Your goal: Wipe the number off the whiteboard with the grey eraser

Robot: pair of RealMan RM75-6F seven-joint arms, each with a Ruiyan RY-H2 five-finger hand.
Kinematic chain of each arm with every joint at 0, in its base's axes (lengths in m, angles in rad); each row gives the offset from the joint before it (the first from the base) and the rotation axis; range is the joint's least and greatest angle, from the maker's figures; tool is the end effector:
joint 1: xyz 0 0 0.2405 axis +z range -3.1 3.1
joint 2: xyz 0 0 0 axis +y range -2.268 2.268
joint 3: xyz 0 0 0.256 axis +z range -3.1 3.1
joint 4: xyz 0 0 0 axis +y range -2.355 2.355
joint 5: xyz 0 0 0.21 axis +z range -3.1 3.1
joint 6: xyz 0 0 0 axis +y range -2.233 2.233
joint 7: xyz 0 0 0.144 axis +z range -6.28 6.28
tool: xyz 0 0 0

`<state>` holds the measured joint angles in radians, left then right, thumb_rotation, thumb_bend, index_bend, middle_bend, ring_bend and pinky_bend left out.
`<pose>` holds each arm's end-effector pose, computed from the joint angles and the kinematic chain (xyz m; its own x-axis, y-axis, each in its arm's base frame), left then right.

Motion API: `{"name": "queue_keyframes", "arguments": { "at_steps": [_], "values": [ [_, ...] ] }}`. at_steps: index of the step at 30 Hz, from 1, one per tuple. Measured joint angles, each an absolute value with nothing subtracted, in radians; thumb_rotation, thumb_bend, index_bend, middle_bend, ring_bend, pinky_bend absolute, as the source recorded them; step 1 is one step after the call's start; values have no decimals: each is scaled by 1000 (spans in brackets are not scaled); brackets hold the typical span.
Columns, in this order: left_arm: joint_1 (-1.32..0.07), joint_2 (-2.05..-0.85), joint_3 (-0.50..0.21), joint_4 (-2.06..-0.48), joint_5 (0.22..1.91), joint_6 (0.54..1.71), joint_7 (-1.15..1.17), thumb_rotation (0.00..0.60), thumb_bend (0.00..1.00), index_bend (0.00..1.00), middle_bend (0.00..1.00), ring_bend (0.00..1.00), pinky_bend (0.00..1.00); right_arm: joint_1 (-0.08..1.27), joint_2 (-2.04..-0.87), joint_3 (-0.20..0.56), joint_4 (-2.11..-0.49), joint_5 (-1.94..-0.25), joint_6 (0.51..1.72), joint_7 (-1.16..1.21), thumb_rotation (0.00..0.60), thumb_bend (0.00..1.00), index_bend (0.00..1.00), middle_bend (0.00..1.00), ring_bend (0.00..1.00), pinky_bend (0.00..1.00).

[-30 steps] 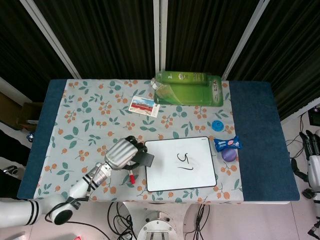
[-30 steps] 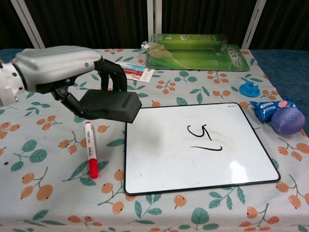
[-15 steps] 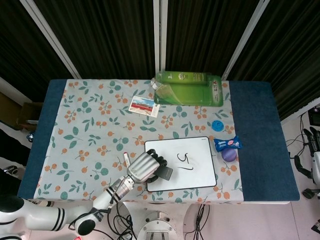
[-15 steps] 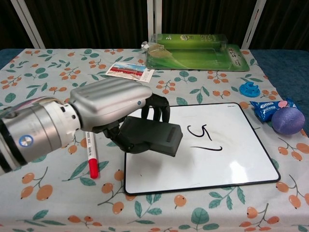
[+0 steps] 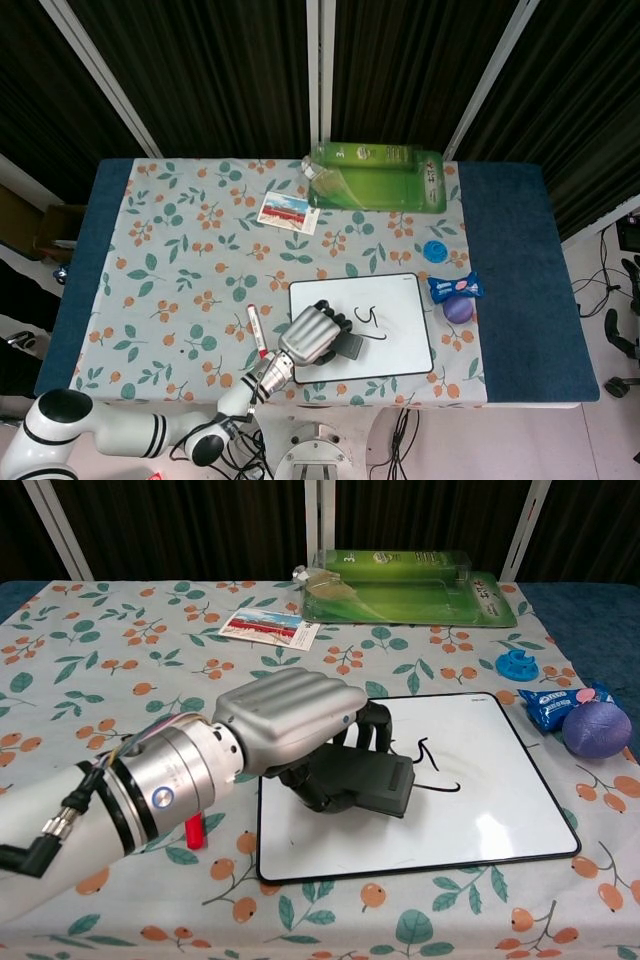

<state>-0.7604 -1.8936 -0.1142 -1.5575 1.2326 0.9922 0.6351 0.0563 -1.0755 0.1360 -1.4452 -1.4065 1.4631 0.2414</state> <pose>-0.0427 0.2419 -0.1138 0.4883 0.2697 0.8300 0.7215 -0.6598 -0.2101 -0.3552 -0.1902 0.2110 0.3511 0.0908 0.9319 -0.9333 0.1144 0.3405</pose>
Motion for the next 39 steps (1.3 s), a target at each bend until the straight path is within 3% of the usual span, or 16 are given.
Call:
{"name": "queue_keyframes", "arguments": {
  "at_steps": [6, 8, 39],
  "values": [
    [-770, -1908, -114, -1533, 1239, 985, 612, 600, 394, 570, 570, 515, 284, 52, -1068, 135, -1393, -1438, 1484, 369, 600, 948, 0, 0, 0, 0],
    [-773, -1912, -113, -1528, 1243, 982, 604, 600, 400, 570, 570, 515, 284, 50, -1065, 136, -1370, -1448, 1495, 411, 600, 992, 0, 0, 0, 0],
    [-867, -2024, -166, -1355, 1242, 903, 559, 600, 433, 575, 575, 519, 284, 51, -1068, 141, -1319, -1428, 1482, 442, 600, 1000, 0, 0, 0, 0]
  ]
}}
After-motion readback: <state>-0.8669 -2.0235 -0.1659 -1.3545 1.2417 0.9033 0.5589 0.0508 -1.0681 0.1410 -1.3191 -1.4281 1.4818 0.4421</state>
